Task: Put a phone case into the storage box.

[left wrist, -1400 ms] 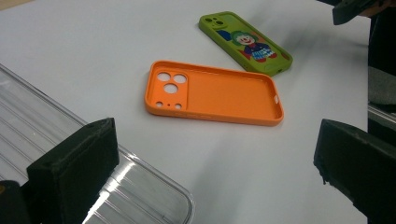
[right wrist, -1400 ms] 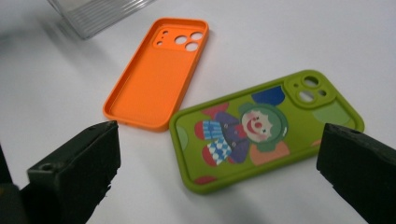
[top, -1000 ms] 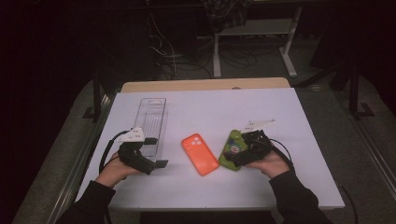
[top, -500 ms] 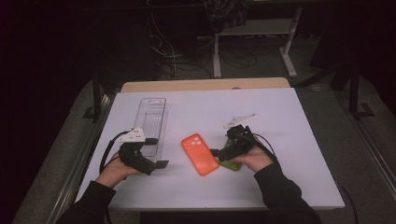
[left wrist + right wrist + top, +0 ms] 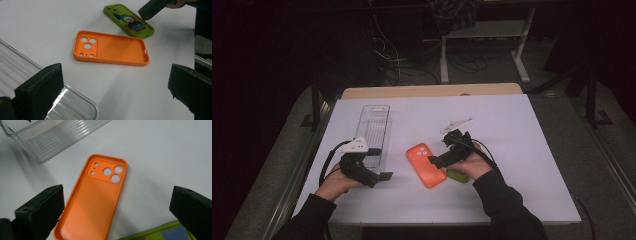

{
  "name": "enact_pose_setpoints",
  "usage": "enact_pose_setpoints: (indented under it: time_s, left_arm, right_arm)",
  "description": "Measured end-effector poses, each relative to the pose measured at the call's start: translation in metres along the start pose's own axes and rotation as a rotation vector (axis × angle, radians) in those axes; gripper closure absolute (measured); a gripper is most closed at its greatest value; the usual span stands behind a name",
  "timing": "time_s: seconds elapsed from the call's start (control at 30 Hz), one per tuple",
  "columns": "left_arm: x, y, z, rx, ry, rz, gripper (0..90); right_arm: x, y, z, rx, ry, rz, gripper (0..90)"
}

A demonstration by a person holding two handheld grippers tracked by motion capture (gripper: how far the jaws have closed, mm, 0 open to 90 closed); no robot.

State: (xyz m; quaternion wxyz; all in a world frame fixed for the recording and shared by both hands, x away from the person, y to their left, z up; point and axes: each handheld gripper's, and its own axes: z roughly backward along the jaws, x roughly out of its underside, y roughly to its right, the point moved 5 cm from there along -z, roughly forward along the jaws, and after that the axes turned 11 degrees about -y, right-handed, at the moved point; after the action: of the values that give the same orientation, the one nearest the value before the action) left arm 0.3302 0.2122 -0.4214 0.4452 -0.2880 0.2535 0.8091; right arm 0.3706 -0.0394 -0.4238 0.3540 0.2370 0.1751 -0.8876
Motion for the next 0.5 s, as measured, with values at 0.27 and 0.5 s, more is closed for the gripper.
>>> enact_pose_setpoints:
  time_s: [0.27, 0.5]
  left_arm:
    - [0.0, 0.0, -0.001, 0.003, -0.003, 0.0, 0.0]
    - [0.0, -0.001, -0.001, 0.003, 0.001, 0.002, 0.0]
  right_arm:
    - [-0.013, -0.002, -0.011, 0.006, -0.005, -0.004, 0.0]
    - [-0.021, -0.006, -0.02, 0.008, -0.002, -0.009, 0.0]
